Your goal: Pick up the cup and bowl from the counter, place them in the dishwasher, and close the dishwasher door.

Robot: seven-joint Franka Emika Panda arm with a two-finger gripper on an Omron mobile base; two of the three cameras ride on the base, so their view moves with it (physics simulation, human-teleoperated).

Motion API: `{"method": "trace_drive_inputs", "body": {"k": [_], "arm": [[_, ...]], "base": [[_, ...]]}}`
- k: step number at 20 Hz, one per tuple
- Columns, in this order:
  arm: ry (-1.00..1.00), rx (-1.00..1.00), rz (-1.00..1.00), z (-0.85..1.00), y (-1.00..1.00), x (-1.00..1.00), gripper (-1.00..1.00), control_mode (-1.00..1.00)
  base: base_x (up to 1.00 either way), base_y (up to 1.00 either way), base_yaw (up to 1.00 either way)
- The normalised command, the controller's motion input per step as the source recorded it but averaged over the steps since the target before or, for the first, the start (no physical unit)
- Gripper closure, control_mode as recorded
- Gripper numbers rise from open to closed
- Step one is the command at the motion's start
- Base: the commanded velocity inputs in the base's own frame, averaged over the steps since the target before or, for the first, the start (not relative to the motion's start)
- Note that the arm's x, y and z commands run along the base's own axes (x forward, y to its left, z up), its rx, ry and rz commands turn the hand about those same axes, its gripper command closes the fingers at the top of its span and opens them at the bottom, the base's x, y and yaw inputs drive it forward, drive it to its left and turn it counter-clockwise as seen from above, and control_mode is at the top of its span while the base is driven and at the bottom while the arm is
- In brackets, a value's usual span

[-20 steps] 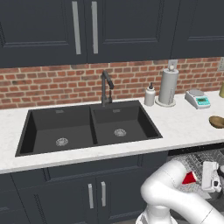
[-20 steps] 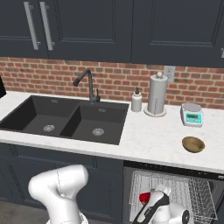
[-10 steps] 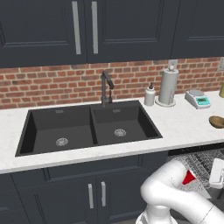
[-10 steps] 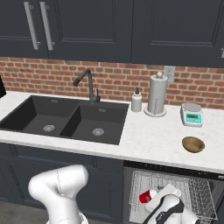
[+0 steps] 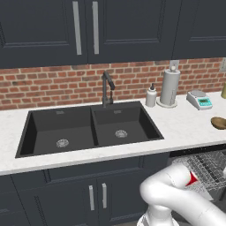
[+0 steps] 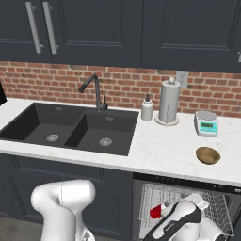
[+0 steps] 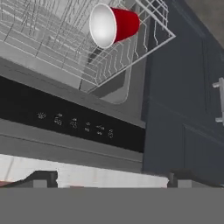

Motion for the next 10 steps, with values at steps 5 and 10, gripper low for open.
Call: {"method": "trace_drive_inputs", "body": {"k": [5,10], "arm": [[0.05,-0.13,-0.06,0.86,0.00,-0.29,-1.00,-1.00],[0.01,-0.35,0.07,0.71,0.21,-0.29,-1.00,-1.00]], "base": [[0.00,0.00,0.00],[0.00,0.00,0.00]]}}
